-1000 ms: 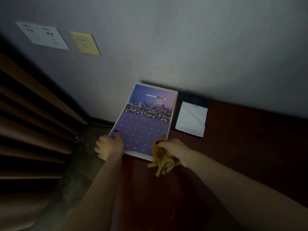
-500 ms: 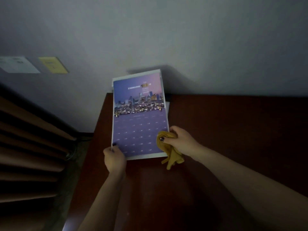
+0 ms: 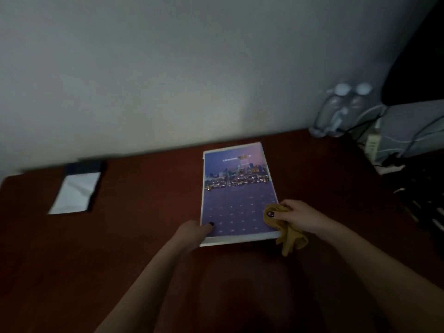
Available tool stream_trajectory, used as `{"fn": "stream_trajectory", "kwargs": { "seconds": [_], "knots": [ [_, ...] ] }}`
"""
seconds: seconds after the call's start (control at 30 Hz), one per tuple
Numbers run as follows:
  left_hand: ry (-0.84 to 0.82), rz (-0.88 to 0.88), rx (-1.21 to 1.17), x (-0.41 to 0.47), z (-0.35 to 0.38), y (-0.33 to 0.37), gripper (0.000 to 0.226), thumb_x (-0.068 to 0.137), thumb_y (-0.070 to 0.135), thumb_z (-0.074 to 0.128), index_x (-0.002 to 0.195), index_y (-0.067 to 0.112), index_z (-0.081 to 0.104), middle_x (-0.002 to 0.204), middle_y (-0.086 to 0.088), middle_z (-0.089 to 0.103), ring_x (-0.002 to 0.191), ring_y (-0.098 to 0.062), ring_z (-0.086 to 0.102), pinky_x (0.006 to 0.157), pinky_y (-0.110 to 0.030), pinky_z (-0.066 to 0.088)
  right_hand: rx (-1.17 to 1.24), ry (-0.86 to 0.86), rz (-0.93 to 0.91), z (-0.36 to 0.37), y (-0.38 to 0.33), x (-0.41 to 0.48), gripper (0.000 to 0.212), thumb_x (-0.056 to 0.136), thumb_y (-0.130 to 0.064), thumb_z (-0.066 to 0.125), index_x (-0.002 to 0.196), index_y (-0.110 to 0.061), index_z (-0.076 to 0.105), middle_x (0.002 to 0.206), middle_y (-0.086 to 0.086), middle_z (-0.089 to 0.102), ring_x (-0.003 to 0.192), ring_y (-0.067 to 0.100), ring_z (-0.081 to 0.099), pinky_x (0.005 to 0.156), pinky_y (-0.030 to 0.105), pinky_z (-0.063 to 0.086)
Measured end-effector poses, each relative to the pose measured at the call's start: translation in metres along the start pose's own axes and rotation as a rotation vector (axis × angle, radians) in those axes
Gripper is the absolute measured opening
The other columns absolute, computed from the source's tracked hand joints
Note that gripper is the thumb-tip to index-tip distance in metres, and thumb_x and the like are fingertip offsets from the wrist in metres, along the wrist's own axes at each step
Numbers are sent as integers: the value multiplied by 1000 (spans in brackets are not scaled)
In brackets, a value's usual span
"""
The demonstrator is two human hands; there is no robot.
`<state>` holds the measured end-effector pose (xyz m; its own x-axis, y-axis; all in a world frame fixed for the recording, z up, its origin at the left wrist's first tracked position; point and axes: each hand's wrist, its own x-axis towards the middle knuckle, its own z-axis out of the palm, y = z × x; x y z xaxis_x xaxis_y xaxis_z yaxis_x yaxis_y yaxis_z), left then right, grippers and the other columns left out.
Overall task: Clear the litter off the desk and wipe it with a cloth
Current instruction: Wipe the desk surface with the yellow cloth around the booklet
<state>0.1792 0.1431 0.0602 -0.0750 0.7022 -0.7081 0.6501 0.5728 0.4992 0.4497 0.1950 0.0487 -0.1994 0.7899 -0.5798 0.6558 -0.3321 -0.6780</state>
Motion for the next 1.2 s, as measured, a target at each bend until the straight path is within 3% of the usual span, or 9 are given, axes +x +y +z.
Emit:
{"fn": "stream_trajectory", "kwargs": {
  "seconds": [0.23,0.33,0.47,0.67,0.73,0.83,1.0,1.07,1.2],
  "knots": [
    [-261,-9,132,20,133,137,47,96,45,44,110,2,59,92,-6,54,76,-16,48,68,-26,38,-153,28,170,-133,147,-37,28,84,-32,68,75,-6,62,75,10,56,72,19,53,62,31,35],
    [-341,-33,104,27,168,174,52,97,45,41,126,3,51,80,0,54,73,-15,47,69,-26,39,-182,108,209,-163,175,-39,30,86,-31,66,65,-13,56,70,7,57,69,18,56,58,29,37],
    [-305,-51,-10,42,200,204,51,98,40,42,136,6,43,75,-1,51,63,-11,39,58,-22,34,-255,221,237,-184,182,-27,20,89,-31,58,91,-11,63,94,9,64,84,23,60,72,34,45],
    [-248,49,-194,43,198,207,47,93,28,56,133,4,48,137,-14,50,100,-21,59,75,-22,49,-512,375,223,-153,133,-17,48,94,-32,48,139,-16,41,138,10,46,118,31,50,90,39,44],
    [-146,112,-262,37,170,189,47,91,24,61,133,5,51,130,-12,56,101,-19,58,80,-21,48,-547,382,105,-126,100,-14,53,94,-31,51,143,-19,36,144,8,40,120,30,49,90,39,45],
    [-22,152,-367,23,101,138,33,93,15,55,124,2,56,97,-7,64,77,-12,54,60,-12,42,-391,281,-162,-78,39,-9,45,89,-35,60,131,-23,50,121,5,61,99,25,61,79,35,51],
    [332,-34,-529,-10,-23,-9,25,94,8,51,118,1,57,96,-9,60,64,-8,55,48,-11,42,-201,5,-327,42,-69,10,54,81,-47,64,130,-34,45,120,-7,56,107,14,55,86,30,45],
    [446,-119,-575,-21,-65,-71,29,93,8,53,120,0,57,102,-12,62,76,-14,61,57,-19,46,-126,-97,-330,101,-108,20,62,81,-44,66,136,-33,39,126,-6,51,109,10,50,87,26,41],
    [578,-248,-607,-23,-141,-179,49,91,15,58,138,7,45,131,-20,53,113,-35,56,96,-40,46,-129,-222,-288,215,-175,41,73,82,-40,66,143,-31,27,140,-2,40,125,16,42,96,28,37]
  ]
}}
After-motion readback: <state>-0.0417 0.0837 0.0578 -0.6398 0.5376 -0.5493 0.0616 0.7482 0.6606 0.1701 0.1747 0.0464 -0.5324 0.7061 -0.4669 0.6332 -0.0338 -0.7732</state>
